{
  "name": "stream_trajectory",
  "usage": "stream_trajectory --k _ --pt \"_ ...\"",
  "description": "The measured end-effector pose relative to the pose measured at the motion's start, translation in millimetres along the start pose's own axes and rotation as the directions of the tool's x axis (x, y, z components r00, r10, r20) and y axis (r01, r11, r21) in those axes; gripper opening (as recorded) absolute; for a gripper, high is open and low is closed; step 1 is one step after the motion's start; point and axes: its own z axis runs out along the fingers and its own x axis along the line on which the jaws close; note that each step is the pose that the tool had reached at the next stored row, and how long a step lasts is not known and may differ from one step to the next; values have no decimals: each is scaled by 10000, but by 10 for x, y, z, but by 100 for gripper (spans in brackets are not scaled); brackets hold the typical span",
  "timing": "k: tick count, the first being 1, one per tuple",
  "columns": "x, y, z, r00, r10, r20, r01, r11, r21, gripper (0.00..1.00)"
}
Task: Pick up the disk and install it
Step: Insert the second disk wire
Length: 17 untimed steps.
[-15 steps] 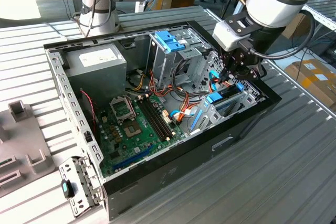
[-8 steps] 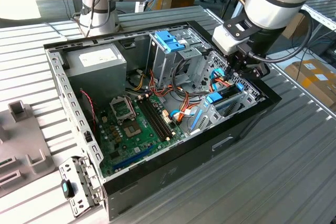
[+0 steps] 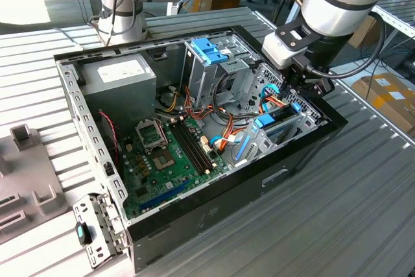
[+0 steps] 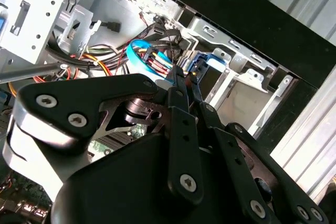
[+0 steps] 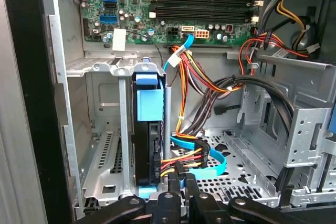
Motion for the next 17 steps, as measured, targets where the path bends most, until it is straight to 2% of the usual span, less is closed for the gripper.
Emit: stream_trajectory --k 7,17 --pt "99 31 -6 10000 6 20 -6 10000 0 16" --pt "179 88 7 10000 15 50 -15 10000 2 16"
